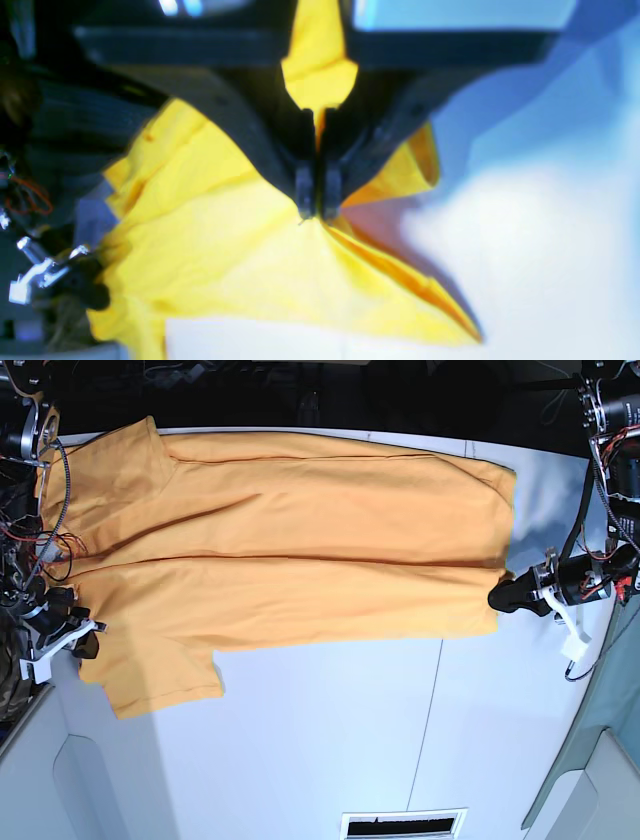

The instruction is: Layout the t-shirt on the table in an organized manner, then fold the t-shirt properly

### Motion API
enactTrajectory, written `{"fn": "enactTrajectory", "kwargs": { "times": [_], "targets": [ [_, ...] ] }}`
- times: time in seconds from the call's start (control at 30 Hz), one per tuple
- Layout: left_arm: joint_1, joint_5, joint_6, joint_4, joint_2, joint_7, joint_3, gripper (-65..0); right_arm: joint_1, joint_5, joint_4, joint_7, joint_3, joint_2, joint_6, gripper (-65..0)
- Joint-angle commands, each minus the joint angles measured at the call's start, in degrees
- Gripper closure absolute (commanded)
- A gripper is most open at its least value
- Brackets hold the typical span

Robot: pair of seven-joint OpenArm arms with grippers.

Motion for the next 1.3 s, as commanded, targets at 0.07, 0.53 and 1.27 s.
{"fn": "enactTrajectory", "kwargs": {
  "times": [0.07, 0.53, 1.27],
  "targets": [
    [-1.3, -7.0, -0.7, 0.9, -3.3, 3.7, -0.3, 0.0, -1.1, 6.1, 8.3, -4.6, 2.5, 2.3, 0.1, 0.0],
    [2.9, -19.4, -0.7, 2.1, -7.3, 12.1, -0.3, 0.0, -20.0, 25.2, 39.5, -25.5, 9.8, 3.2, 0.4, 0.0],
    [18.6, -19.4, -0.7, 16.5, -7.9, 12.1, -0.3, -10.6, -43.6, 27.6, 47.5, -22.4, 12.3, -1.7, 0.3, -32.7]
  ]
}}
